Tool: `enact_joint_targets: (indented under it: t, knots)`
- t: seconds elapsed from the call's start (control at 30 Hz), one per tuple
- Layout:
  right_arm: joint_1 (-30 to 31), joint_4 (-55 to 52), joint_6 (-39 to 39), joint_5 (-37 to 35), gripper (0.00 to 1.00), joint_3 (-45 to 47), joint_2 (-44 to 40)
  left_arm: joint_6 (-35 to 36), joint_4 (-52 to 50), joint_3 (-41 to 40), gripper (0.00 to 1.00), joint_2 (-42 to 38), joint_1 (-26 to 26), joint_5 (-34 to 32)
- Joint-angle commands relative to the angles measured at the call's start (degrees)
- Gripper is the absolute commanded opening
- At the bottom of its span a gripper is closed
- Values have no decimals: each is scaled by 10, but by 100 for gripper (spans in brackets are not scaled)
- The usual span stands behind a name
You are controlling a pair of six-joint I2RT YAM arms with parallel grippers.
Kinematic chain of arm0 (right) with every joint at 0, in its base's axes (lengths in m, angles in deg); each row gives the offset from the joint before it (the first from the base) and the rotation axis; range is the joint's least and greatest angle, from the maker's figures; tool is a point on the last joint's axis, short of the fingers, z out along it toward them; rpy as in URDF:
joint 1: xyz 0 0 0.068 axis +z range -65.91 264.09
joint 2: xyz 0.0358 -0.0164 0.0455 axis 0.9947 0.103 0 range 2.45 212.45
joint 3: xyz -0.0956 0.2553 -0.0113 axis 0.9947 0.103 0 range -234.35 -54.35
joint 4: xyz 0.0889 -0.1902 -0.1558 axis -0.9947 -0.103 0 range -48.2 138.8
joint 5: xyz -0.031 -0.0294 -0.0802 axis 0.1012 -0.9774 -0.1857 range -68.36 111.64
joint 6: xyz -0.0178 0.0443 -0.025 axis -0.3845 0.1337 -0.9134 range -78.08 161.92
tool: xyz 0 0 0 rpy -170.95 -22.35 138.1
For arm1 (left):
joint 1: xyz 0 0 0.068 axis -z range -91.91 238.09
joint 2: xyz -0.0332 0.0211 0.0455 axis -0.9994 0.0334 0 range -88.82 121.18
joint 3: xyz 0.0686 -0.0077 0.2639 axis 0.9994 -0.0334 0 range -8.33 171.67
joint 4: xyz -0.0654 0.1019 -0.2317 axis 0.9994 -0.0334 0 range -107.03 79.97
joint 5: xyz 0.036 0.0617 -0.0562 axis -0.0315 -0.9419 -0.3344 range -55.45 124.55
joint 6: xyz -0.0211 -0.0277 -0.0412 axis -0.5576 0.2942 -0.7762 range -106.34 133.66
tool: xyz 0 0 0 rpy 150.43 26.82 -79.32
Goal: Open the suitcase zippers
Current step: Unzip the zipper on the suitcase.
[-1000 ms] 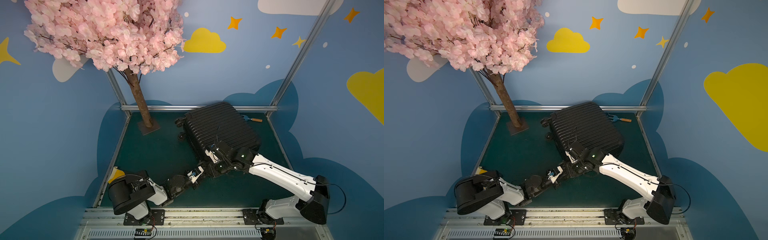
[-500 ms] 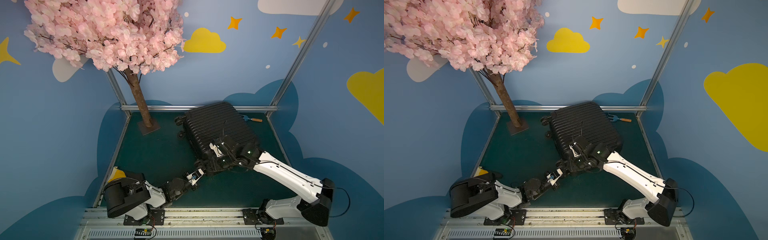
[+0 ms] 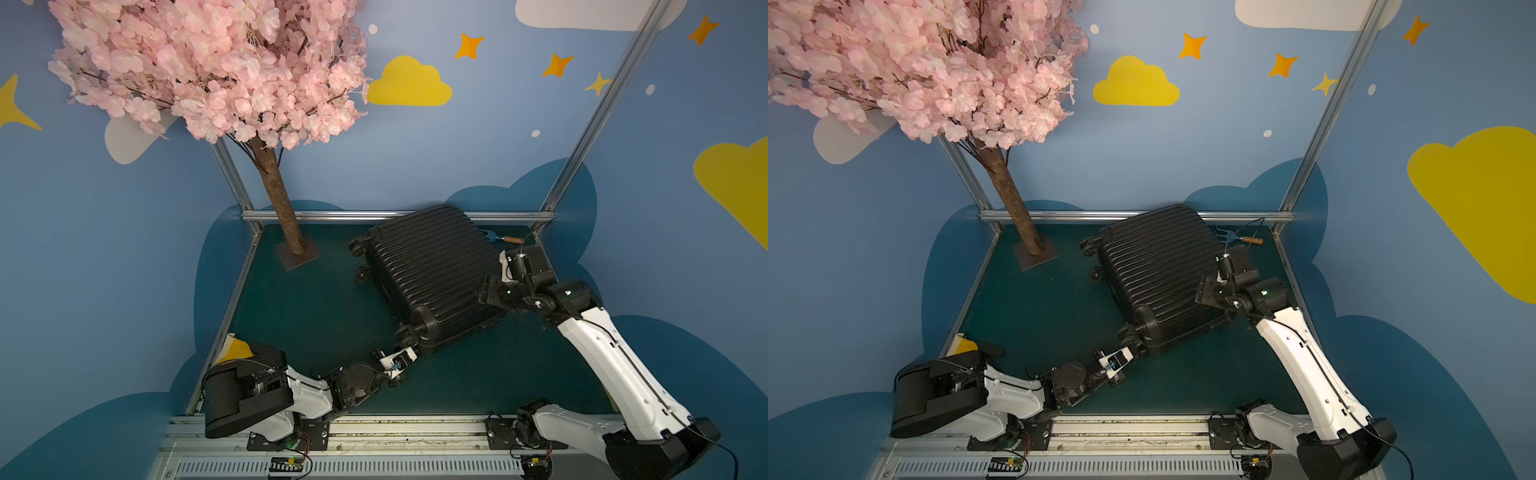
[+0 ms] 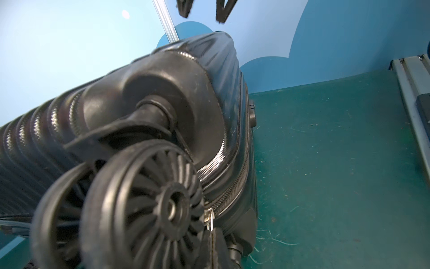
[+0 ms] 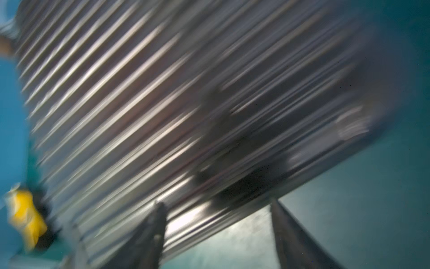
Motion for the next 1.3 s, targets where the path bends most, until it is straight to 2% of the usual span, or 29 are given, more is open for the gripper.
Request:
enact_joint_targets:
  t: [0.0, 0.1, 0.17, 0.23, 0.3, 0.33, 0.47, 0.57, 0.73, 0.97, 1.2, 1.27]
  knots:
    - [-91, 19, -37, -10, 83, -56, 62, 5, 32, 14, 2, 13, 10, 18]
    - [-144, 29, -69, 16, 93, -107, 136, 1, 46, 13, 2, 26, 10, 15]
    - [-170, 25, -88, 86, 94, -136, 186, 0, 55, 12, 2, 33, 10, 15]
    - [-193, 8, -93, 246, 94, -160, 239, 0, 62, 13, 2, 41, 10, 14]
    - [-190, -26, -97, 366, 94, -182, 280, 0, 71, 13, 2, 46, 10, 13]
    - [-179, -37, -107, 396, 94, -183, 290, -1, 74, 11, 2, 46, 10, 13]
    - [-128, -27, -115, 392, 93, -133, 263, -5, 68, 3, 2, 30, 10, 14]
    - [-112, -12, -94, 389, 85, -83, 240, -16, 42, -6, 2, -1, 10, 18]
    - [-76, 19, -62, 356, 80, -10, 194, -46, -54, -9, 2, -78, 21, 30]
    - [-26, 39, -25, 295, 80, 34, 163, -60, -159, 15, 2, -139, 63, -22]
    - [-24, 27, -29, 255, 80, 66, 136, -116, -284, 48, 2, -177, 61, -132]
    - [-20, 44, -23, 251, 80, 93, 124, -118, -306, 55, 2, -188, 54, -139]
